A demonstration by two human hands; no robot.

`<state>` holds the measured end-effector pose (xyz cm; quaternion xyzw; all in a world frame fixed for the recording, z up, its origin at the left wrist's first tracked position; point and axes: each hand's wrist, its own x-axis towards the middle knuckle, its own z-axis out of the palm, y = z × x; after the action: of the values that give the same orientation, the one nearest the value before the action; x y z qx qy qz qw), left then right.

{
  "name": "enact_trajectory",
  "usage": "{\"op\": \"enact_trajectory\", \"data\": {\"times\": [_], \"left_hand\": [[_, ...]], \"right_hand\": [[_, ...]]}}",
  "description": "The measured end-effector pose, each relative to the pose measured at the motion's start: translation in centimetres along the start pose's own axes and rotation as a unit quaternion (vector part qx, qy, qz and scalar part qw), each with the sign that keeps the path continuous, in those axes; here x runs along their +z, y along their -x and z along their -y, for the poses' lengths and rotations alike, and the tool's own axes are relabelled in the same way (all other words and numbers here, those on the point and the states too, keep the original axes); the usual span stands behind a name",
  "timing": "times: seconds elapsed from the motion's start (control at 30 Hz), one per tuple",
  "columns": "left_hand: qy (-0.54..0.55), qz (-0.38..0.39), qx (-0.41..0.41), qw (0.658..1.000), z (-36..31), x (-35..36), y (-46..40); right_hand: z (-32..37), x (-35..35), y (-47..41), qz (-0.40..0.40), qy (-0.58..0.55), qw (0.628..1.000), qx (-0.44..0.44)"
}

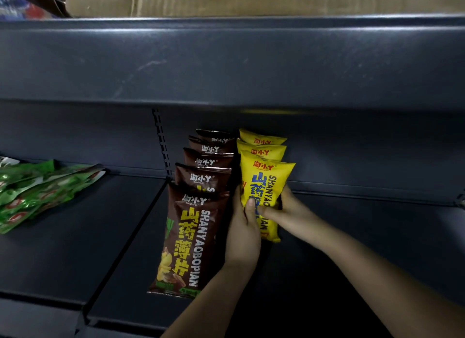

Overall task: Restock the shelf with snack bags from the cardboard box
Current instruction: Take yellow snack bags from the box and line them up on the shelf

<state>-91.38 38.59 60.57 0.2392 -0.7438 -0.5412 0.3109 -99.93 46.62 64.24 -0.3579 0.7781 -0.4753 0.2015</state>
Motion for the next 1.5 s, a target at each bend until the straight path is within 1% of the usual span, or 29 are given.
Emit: {"op": "enact_trajectory", "data": {"times": [0.13,0.27,0.43,0.53,0.6,0.67,0.73,0.8,0.87,0.97,1.03,1.1,1.17,1.23,1.37,1.43,1.5], "left_hand": [[0.006,-0.018,-0.001,1.000,-0.1,-0.1,0.1],[-0.010,-0.023,-0.020,0.999,-0.5,-0.1,0.4],[-0.088,-0.051,-0.055,0.993,-1.2,-0.1,1.5],[-0.131,-0.063,-0.067,0.987,-1.6,-0.2,2.6],[-0.172,-0.084,-0.045,0.981,-1.8,-0.2,3.7],[-0.167,-0.100,0.004,0.981,-2.4,0.2,5.0],[-0.161,-0.091,0.049,0.982,-3.1,1.0,6.4],[-0.163,-0.063,0.087,0.981,-3.9,2.0,8.1],[-0.162,-0.030,0.129,0.978,-5.0,3.2,10.3],[-0.159,0.011,0.204,0.966,-6.4,5.2,14.3],[-0.137,0.054,0.249,0.957,-6.9,6.4,17.5],[-0.121,0.094,0.277,0.949,-6.7,7.5,20.8],[-0.121,0.137,0.287,0.940,-5.5,8.6,23.9],[-0.137,0.199,0.273,0.931,-3.3,10.0,26.9],[-0.177,0.311,0.199,0.912,2.1,12.5,31.5],[-0.202,0.351,0.134,0.904,4.2,13.5,33.0],[-0.235,0.394,0.053,0.887,6.0,14.4,34.1]], "right_hand": [[-1.6,1.8,0.8,-0.067,0.039,0.995,-0.058],[-2.1,2.2,1.1,-0.097,0.086,0.989,-0.077],[-2.0,1.6,2.0,-0.136,0.134,0.979,-0.069],[-1.9,0.5,3.4,-0.137,0.155,0.977,-0.056],[-2.0,-0.6,4.7,-0.134,0.156,0.977,-0.049],[-2.2,-1.7,6.5,-0.128,0.150,0.979,-0.044],[-2.5,-2.9,8.6,-0.110,0.155,0.981,-0.042],[-2.9,-4.1,10.9,-0.085,0.151,0.984,-0.039],[-3.3,-5.2,13.3,-0.078,0.125,0.988,-0.036],[-4.0,-7.0,17.9,-0.077,0.084,0.993,-0.030],[-4.9,-8.2,21.8,-0.064,0.075,0.994,-0.037],[-6.4,-9.3,25.9,-0.047,0.064,0.996,-0.040],[-8.6,-10.1,29.8,-0.026,0.082,0.996,-0.011],[-11.2,-10.6,33.3,-0.003,0.114,0.993,0.033],[-17.7,-10.5,38.4,0.039,0.165,0.976,0.137],[-20.9,-10.0,39.9,0.069,0.176,0.965,0.183],[-23.6,-9.4,40.9,0.083,0.172,0.955,0.228]]}}
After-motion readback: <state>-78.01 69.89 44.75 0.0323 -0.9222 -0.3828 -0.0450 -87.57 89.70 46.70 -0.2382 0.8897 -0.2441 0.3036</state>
